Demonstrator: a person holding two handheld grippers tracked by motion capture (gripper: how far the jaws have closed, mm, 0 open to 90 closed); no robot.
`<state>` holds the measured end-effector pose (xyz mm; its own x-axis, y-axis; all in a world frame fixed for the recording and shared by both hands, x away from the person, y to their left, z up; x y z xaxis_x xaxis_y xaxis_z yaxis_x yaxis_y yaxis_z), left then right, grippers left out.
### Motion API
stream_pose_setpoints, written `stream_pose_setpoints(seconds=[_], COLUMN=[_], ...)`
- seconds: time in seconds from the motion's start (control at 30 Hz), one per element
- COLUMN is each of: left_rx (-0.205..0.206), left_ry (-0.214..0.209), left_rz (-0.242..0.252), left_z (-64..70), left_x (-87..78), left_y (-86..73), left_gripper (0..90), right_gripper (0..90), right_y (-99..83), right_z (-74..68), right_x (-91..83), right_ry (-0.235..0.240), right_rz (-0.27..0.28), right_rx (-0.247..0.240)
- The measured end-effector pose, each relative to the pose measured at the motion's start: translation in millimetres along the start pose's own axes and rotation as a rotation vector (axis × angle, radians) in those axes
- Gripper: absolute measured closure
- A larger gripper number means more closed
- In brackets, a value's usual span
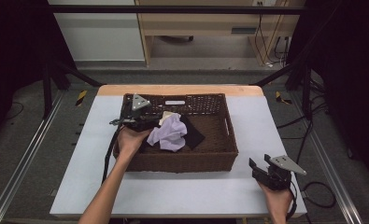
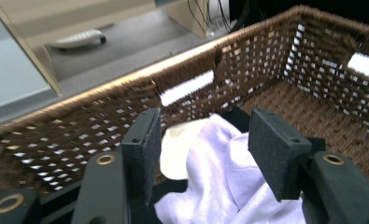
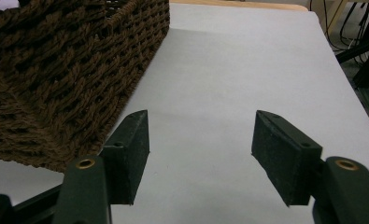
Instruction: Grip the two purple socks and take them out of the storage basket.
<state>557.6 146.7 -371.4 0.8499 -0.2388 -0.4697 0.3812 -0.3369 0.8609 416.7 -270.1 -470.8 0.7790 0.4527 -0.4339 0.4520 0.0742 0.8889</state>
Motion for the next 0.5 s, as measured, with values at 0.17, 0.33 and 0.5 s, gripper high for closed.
stream_pose_setpoints(seconds=[0.17, 0.33, 0.5], left_rx=[0.024, 0.057, 0.098], left_ry=[-0.017, -0.023, -0.022], left_rz=[-0.066, -0.126, -0.208], left_z=[4.3, 8.9, 12.0], left_x=[10.9, 17.7, 24.7], left_y=[-6.3, -11.3, -15.5], left_gripper=[45.0, 45.2, 45.1], right_gripper=[37.0, 36.9, 36.9], right_y=[-0.2, -0.4, -0.7], right_z=[0.0, 0.2, 1.1], right_x=[0.4, 2.1, 3.2], right_ry=[0.001, 0.002, -0.006], right_rz=[-0.004, -0.007, -0.016], right_rx=[-0.002, -0.002, -0.003])
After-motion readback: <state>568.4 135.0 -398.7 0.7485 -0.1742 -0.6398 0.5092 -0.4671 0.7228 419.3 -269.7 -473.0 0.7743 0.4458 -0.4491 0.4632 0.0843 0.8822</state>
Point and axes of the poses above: each handheld gripper's, and its own axes: x roughly forward along the jaws, y roughly out of its top, z roughly to its right, the point moved 1 cm from there along x, roughly forward along the jaws, and after that the axes turned 14 degrees about y, right-handed, at the moved point
